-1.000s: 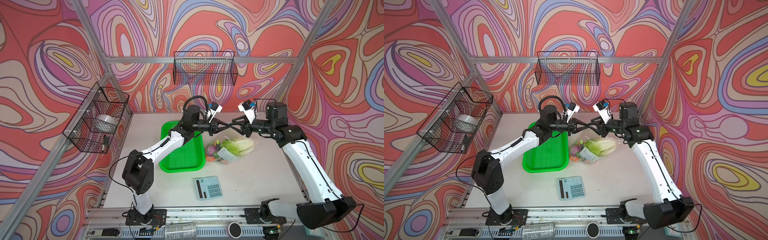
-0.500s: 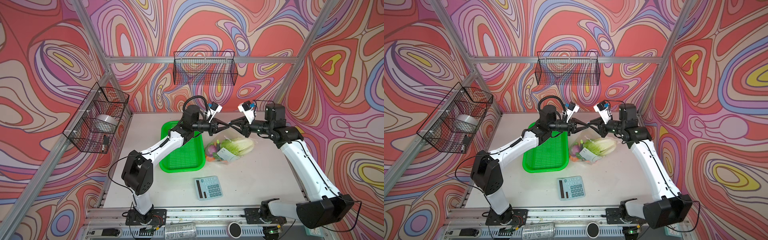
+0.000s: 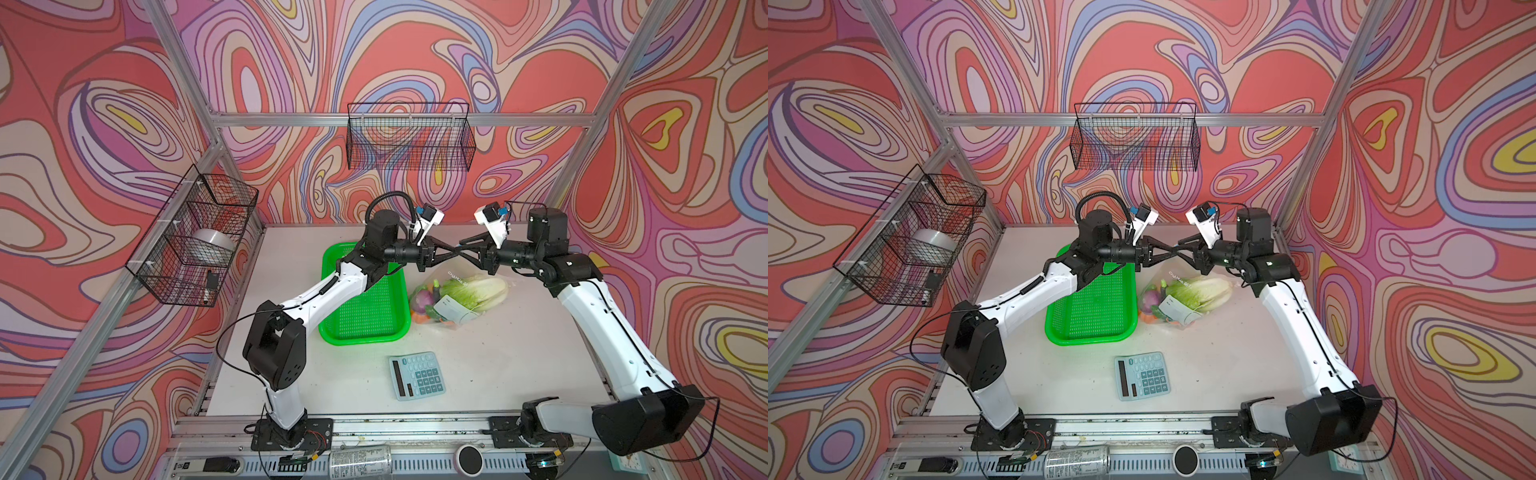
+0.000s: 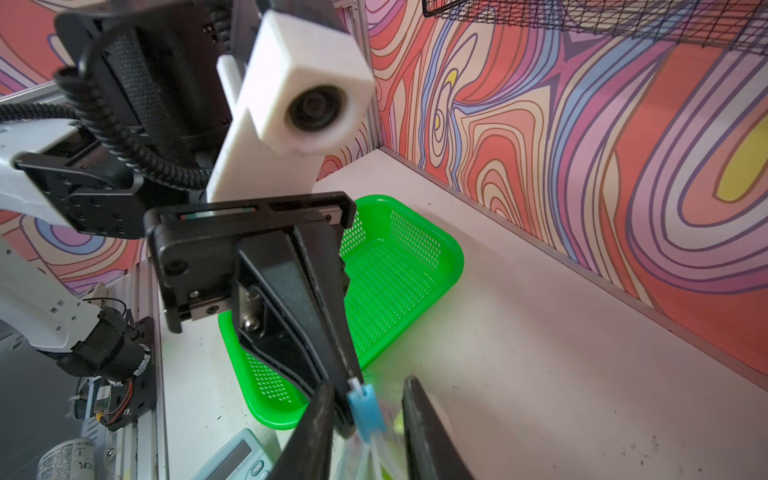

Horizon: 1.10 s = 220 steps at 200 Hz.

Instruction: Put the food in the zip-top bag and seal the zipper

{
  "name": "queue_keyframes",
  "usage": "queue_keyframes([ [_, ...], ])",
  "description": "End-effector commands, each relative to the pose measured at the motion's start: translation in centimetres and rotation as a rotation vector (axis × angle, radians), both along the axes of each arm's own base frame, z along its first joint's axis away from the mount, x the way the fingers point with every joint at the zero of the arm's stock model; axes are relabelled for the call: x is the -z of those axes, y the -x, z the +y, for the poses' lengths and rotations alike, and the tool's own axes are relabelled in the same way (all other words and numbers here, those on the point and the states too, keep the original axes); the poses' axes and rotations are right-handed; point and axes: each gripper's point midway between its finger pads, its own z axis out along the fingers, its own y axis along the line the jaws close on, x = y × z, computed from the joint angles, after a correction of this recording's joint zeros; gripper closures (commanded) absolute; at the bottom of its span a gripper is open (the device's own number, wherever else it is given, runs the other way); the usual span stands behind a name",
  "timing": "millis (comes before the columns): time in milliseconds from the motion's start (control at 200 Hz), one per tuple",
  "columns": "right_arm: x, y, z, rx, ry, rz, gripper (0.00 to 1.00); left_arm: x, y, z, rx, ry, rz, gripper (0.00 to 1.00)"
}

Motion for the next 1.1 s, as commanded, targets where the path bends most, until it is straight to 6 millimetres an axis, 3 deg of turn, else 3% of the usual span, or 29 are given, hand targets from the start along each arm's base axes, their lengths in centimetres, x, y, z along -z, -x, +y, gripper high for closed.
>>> queue_keyframes([
  [0,1.0,-0.2,0.1,-0.015,-0.013,0.027,0.77,-3.1,1.4,0.5,0.021,0.062,-0.083,1.00],
  [180,1.2,0.2,-0.1,-0.001,-0.014,0.020,0.89,-3.0,1.1,0.6,0.002,0.057,-0.083,1.00],
  [386,1.4,0.5,-0.5,0.031,-0.010,0.018,0.86,-3.0,0.8,0.7,-0.026,0.064,-0.089,1.00],
  [551,1.9,0.5,-0.8,0.056,-0.001,0.020,0.90,-3.2,0.7,0.9,-0.038,0.070,-0.095,1.00],
  [891,2.4,0.4,-1.7,0.112,0.028,0.026,0.87,-4.3,-1.2,3.0,-0.123,0.142,-0.078,1.00],
  [1097,2.5,0.4,-1.8,0.122,0.027,0.037,0.87,-4.4,-1.4,3.1,-0.123,0.151,-0.079,1.00],
])
